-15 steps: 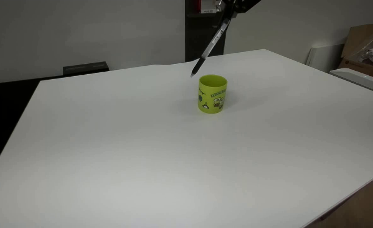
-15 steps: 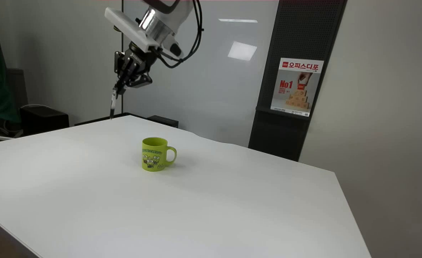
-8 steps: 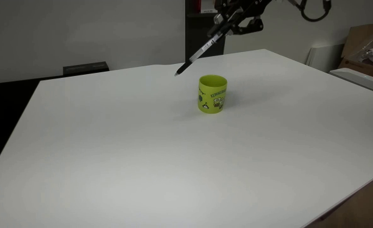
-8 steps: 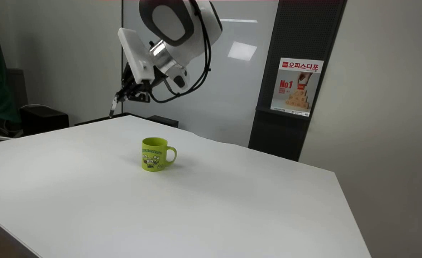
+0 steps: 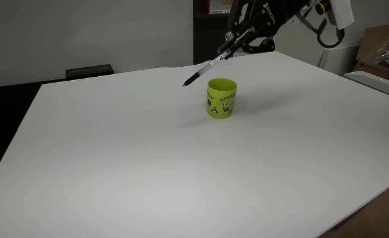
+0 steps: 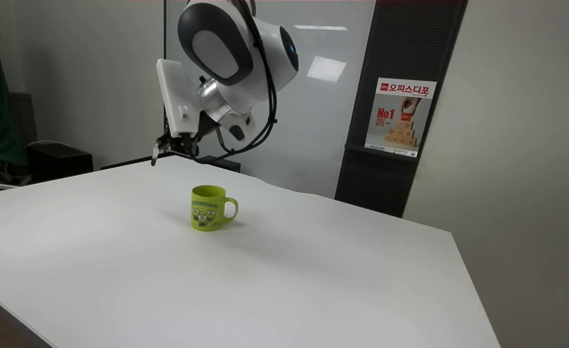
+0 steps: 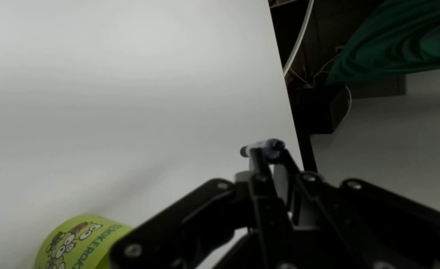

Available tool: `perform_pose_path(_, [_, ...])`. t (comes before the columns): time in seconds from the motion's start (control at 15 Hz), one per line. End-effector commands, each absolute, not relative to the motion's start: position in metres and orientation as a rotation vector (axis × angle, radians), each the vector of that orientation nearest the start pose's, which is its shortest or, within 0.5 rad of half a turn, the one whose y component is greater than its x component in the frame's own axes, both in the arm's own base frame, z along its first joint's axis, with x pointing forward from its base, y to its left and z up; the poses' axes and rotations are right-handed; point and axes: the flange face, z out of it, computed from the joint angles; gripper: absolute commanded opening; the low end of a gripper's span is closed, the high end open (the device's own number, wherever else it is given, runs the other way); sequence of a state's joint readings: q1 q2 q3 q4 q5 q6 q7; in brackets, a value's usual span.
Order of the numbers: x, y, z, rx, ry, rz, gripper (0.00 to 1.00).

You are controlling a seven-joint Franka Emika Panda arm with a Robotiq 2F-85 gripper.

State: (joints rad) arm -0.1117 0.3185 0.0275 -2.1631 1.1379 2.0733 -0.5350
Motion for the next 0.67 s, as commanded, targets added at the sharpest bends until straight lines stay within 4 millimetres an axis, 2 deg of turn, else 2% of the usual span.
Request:
perform_pose_path(0.0, [0.542, 0.001, 0.240, -2.180, 0.390, 0.094, 0.11])
perform_pose_path(0.13, [0.542, 0.000, 0.240, -2.179, 0.392, 0.093, 0.11])
perform_pose_path(0.2, [0.543, 0.005, 0.240, -2.205, 0.384, 0.089, 0.03])
perform_pose_path(0.27, [0.543, 0.006, 0.238, -2.220, 0.383, 0.088, 0.03])
perform_pose_path(0.6, [0.530, -0.005, 0.212, -2.235, 0.473, 0.088, 0.03])
